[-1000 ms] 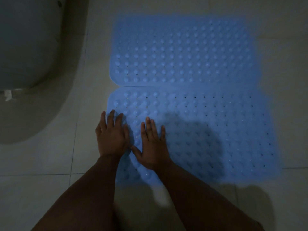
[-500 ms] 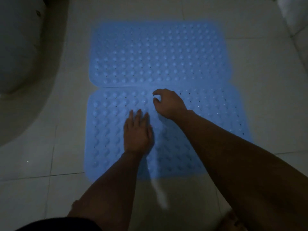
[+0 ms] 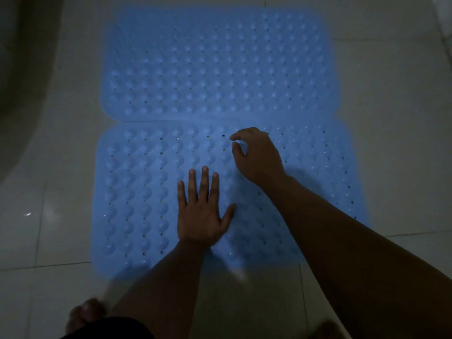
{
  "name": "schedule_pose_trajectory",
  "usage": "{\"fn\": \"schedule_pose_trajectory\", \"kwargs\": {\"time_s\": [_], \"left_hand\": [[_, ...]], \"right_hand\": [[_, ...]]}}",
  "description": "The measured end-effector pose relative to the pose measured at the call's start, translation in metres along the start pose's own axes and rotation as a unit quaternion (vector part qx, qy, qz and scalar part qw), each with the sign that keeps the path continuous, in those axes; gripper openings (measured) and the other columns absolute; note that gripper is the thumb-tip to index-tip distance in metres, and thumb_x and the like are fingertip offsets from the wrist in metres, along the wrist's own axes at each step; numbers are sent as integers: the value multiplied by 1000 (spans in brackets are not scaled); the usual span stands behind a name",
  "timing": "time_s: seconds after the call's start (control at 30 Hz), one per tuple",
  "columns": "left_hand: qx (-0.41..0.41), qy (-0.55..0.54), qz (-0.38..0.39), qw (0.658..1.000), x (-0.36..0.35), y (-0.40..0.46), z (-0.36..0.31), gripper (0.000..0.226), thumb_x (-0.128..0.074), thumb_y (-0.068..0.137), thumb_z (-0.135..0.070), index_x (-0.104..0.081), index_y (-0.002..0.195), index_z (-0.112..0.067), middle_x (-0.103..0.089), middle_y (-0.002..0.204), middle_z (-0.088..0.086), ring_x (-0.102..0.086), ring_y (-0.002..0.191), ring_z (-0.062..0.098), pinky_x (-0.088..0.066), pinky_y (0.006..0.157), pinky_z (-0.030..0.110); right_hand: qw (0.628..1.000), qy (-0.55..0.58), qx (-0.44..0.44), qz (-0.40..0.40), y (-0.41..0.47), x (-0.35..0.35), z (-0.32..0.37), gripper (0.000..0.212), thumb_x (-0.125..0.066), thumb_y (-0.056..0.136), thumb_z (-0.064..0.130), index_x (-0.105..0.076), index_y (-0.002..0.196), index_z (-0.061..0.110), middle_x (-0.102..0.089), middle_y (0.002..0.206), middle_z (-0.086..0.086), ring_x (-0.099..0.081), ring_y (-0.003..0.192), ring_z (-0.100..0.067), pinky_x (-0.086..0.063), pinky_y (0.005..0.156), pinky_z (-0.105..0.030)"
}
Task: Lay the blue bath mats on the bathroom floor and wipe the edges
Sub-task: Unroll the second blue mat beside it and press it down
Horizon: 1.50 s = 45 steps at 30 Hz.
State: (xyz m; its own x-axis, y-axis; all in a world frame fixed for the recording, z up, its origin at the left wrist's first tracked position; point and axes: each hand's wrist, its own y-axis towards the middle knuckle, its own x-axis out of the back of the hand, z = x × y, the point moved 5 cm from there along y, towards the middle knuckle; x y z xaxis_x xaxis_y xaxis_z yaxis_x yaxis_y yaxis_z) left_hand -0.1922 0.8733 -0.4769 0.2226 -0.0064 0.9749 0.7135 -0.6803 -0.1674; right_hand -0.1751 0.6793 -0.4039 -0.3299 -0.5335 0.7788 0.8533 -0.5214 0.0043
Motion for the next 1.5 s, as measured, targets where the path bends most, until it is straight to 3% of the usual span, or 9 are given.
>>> {"fn": "schedule_pose_trajectory", "kwargs": {"time_s": [0.27,0.33,0.4,0.47,0.57,0.8,1.33,1.4,1.5], "left_hand": [[7,-31,11,999,4,3,-2,82,-29,99,-68,-15,163,-19,-1,172,8,8,158,33,-3,126,58],[26,-50,9,998,21,8,-1,67,-32,100,-55,-34,157,-20,-22,169,10,-10,157,35,-15,124,58],[70,-96,-10,993,45,22,2,53,-33,95,-44,-62,133,-20,-54,148,8,-40,141,35,-36,110,52],[91,-114,-37,989,64,37,3,44,-37,92,-39,-70,114,-22,-67,126,3,-52,124,32,-42,98,47],[74,-100,-64,990,66,46,0,41,-42,90,-36,-69,116,-22,-66,127,2,-51,130,31,-42,97,47],[57,-58,-54,995,50,32,7,53,-43,92,-34,-55,142,-21,-47,155,7,-29,151,34,-35,111,54],[82,-20,-67,994,42,29,59,54,-39,98,-41,-50,147,-21,-42,159,8,-23,153,35,-28,116,56],[93,-32,-74,992,46,28,56,54,-38,97,-41,-51,146,-22,-42,159,8,-23,153,35,-28,115,57],[80,-63,-79,992,51,31,33,56,-36,94,-38,-53,145,-21,-42,158,8,-24,153,36,-29,115,58]], "right_hand": [[998,-26,-37,41,-17,6,-1,25,-57,95,29,-71,113,20,-68,117,-3,-63,108,-23,-53,93,-39],[993,-44,-57,95,-26,5,3,28,-55,95,30,-69,116,20,-66,120,-5,-63,110,-24,-53,95,-44],[987,-63,-66,134,-39,-2,6,32,-51,96,29,-66,122,20,-62,127,-6,-61,115,-26,-51,99,-46],[983,-93,-58,147,-57,-14,7,41,-40,98,32,-61,130,16,-58,134,-10,-57,123,-29,-48,103,-48],[978,-150,-30,142,-84,-44,3,64,-26,94,37,-46,146,7,-40,156,-19,-31,149,-37,-30,118,-59],[970,-222,2,104,-112,-75,-10,79,-46,91,41,-25,157,4,-12,168,-17,1,157,-30,-8,123,-61],[980,-172,-28,97,-109,-80,-8,81,-34,98,58,-17,160,9,-2,170,-9,9,157,-22,2,125,-55],[983,-137,-48,115,-105,-74,-3,78,-36,96,55,-22,159,10,-8,170,-8,2,157,-22,0,125,-55],[983,-73,-84,149,-79,-48,-2,61,-48,95,40,-42,151,15,-32,163,-7,-29,151,-25,-23,123,-50]]}}
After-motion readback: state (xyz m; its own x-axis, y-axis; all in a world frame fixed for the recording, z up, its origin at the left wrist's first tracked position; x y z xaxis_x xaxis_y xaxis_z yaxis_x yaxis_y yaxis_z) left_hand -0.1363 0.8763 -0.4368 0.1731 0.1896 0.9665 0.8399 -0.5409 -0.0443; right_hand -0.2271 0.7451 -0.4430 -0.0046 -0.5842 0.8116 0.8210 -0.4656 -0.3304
